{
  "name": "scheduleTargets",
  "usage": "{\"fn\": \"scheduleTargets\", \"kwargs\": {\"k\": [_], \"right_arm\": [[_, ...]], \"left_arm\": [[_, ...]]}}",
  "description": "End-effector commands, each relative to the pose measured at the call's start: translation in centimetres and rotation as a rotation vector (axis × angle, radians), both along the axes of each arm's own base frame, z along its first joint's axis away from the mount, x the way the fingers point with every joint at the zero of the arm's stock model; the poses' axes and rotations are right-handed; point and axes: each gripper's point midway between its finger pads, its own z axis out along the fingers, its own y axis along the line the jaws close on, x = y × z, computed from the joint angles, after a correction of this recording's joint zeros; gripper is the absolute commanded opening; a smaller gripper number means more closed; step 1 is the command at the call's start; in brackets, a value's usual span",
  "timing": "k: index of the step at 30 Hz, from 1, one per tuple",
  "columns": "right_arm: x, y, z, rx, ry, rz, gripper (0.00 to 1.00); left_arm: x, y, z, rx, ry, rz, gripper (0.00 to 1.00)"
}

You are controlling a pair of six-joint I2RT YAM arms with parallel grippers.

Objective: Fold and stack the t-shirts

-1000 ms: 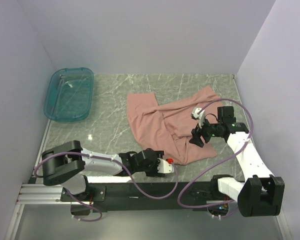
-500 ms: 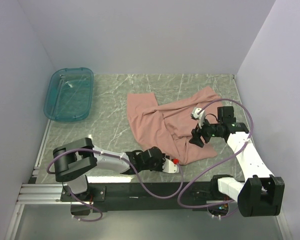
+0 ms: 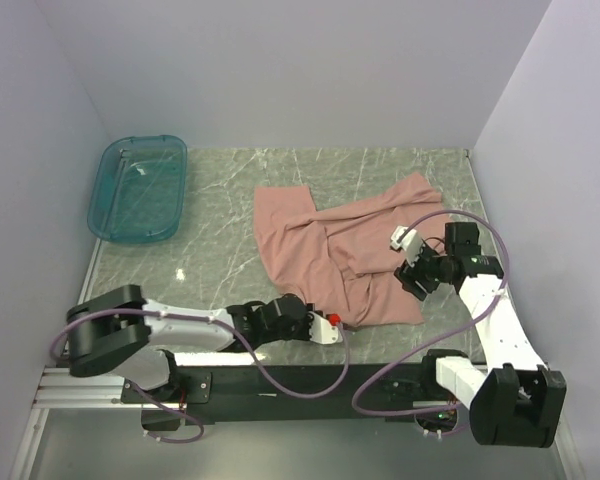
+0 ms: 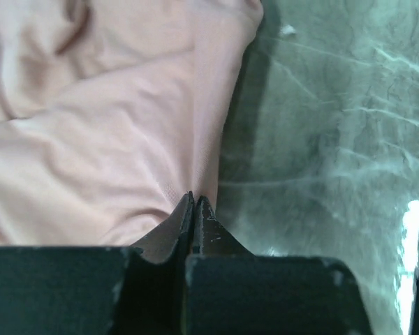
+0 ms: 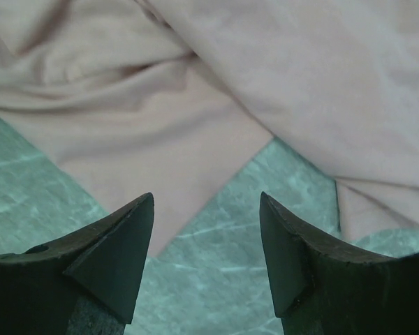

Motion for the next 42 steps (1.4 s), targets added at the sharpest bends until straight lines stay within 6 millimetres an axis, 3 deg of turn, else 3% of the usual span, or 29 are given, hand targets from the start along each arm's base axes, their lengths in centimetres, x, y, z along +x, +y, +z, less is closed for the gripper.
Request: {"fn": "scheduleTargets", "kwargs": {"k": [1, 4, 9, 14, 22, 30, 33, 36, 37, 40, 42], "right_arm": [[1.1, -2.0, -0.6, -0.084, -0.001, -0.041, 0.68], [2.4, -3.4, -1.5, -0.128, 0.012, -0.105, 0.68], [4.7, -4.5, -0.9, -0.099, 0.043, -0.187, 0.68], [5.3, -4.2, -0.6, -0.06, 0.068, -0.195, 0.68], [5.8, -4.2, -0.2, -0.035, 0.087, -0.241, 0.68], [6.5, -4.9, -0.3, -0.019, 0.102, -0.287, 0.69], [6.9, -5.5, -0.5, -0.016, 0.107, -0.32, 0.69], [7.1, -6.0, -0.8, 0.0, 0.125, -0.349, 0.68], [7.1, -6.1, -0.8, 0.007, 0.128, -0.353, 0.68], [7.0, -5.8, -1.0, 0.03, 0.141, -0.353, 0.68], [7.0, -5.6, -1.1, 0.041, 0.144, -0.351, 0.68]], "left_arm": [[-0.2, 2.2, 0.9, 0.047, 0.018, 0.048, 0.0], [-0.9, 4.3, 0.7, 0.138, 0.053, 0.059, 0.0], [-1.4, 6.4, 1.3, 0.221, 0.064, 0.069, 0.0], [-1.5, 10.1, 0.7, 0.311, 0.035, 0.102, 0.0], [-1.7, 12.8, 2.6, 0.296, -0.008, 0.094, 0.01], [1.1, 16.1, 5.1, 0.266, -0.14, 0.221, 0.0], [2.2, 16.3, 6.7, 0.212, -0.187, 0.282, 0.13], [2.7, 15.7, 8.6, 0.145, -0.202, 0.314, 0.42], [2.5, 14.9, 9.3, 0.108, -0.185, 0.297, 0.63], [1.6, 13.0, 10.3, 0.036, -0.149, 0.214, 0.96], [1.0, 11.5, 10.9, -0.016, -0.135, 0.154, 0.96]]}}
